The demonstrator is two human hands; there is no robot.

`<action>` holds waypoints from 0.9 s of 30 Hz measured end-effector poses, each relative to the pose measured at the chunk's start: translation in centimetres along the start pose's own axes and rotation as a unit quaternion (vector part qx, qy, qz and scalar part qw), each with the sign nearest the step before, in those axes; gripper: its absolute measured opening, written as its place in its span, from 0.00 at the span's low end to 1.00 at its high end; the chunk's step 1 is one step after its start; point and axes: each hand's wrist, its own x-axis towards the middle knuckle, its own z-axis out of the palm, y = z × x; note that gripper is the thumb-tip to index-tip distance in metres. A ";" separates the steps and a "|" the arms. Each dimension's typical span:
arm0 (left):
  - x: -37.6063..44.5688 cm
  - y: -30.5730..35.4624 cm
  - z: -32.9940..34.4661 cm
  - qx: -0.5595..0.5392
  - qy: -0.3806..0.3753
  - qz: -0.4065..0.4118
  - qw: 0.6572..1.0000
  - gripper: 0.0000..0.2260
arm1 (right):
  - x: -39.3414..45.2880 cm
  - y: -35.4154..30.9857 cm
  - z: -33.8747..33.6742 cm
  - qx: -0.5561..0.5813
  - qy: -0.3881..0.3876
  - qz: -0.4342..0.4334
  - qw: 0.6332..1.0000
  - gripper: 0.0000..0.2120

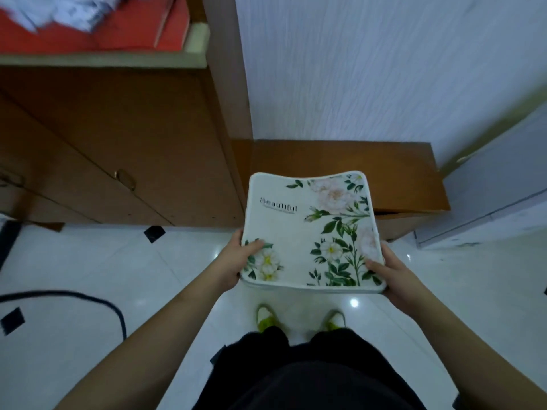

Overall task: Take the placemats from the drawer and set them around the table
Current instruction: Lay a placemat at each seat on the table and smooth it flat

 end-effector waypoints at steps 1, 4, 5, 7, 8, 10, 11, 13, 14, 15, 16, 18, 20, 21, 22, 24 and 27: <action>-0.6 0.3 0.0 0.006 0.003 0.009 1.000 0.23 | -0.2 -0.2 0.2 0.006 0.005 -0.009 1.000 0.24; -2.2 1.0 0.1 0.015 0.015 0.046 0.999 0.23 | -0.8 -1.0 0.5 -0.007 0.008 -0.039 0.999 0.25; -2.9 1.1 0.3 0.015 0.020 0.056 0.998 0.22 | -1.0 -1.1 0.5 -0.016 0.006 -0.047 0.999 0.25; -4.3 1.1 0.9 0.018 0.031 0.070 0.997 0.21 | -1.5 -1.4 0.3 -0.009 0.008 -0.063 0.998 0.24; -5.0 1.0 1.3 0.023 0.035 0.076 0.996 0.20 | -1.7 -1.5 0.1 -0.004 0.007 -0.074 0.997 0.23; -6.5 0.7 2.2 0.032 0.044 0.089 0.995 0.19 | -2.2 -1.7 -0.7 -0.008 0.007 -0.092 0.996 0.22; -7.4 0.4 2.9 0.034 0.047 0.097 0.994 0.18 | -2.6 -1.8 -1.4 -0.013 0.009 -0.094 0.995 0.21; -9.2 -0.7 4.4 0.031 0.061 0.110 0.992 0.17 | -3.2 -1.8 -2.9 -0.019 0.013 -0.086 0.996 0.21; -10.1 -1.4 5.3 0.026 0.071 0.116 0.990 0.16 | -3.5 -1.7 -3.7 -0.027 0.013 -0.084 0.996 0.21; -11.0 -2.1 6.2 0.020 0.081 0.122 0.989 0.15 | -3.9 -1.7 -4.4 -0.040 0.013 -0.086 0.995 0.21; -11.7 -2.8 7.0 0.015 0.090 0.126 0.988 0.15 | -4.2 -1.7 -5.0 -0.056 0.014 -0.089 0.994 0.21; -13.2 -4.2 8.4 0.007 0.107 0.127 0.986 0.14 | -5.1 -1.5 -6.0 -0.082 0.019 -0.089 0.992 0.20; -15.0 -5.6 9.3 0.001 0.119 0.127 0.985 0.15 | -6.3 -1.3 -6.3 -0.101 0.022 -0.090 0.991 0.20; -16.1 -6.3 9.5 0.000 0.128 0.129 0.983 0.15 | -6.9 -1.1 -6.3 -0.114 0.019 -0.097 0.989 0.19; -17.1 -7.0 9.6 0.000 0.140 0.132 0.981 0.15 | -7.5 -0.8 -6.1 -0.127 0.012 -0.106 0.986 0.19; -19.4 -8.5 9.4 -0.003 0.172 0.141 0.975 0.16 | -8.5 -0.3 -5.2 -0.145 -0.016 -0.121 0.982 0.20; -22.4 -10.5 8.9 0.016 0.229 0.155 0.961 0.17 | -9.6 0.5 -3.4 -0.171 -0.051 -0.133 0.975 0.18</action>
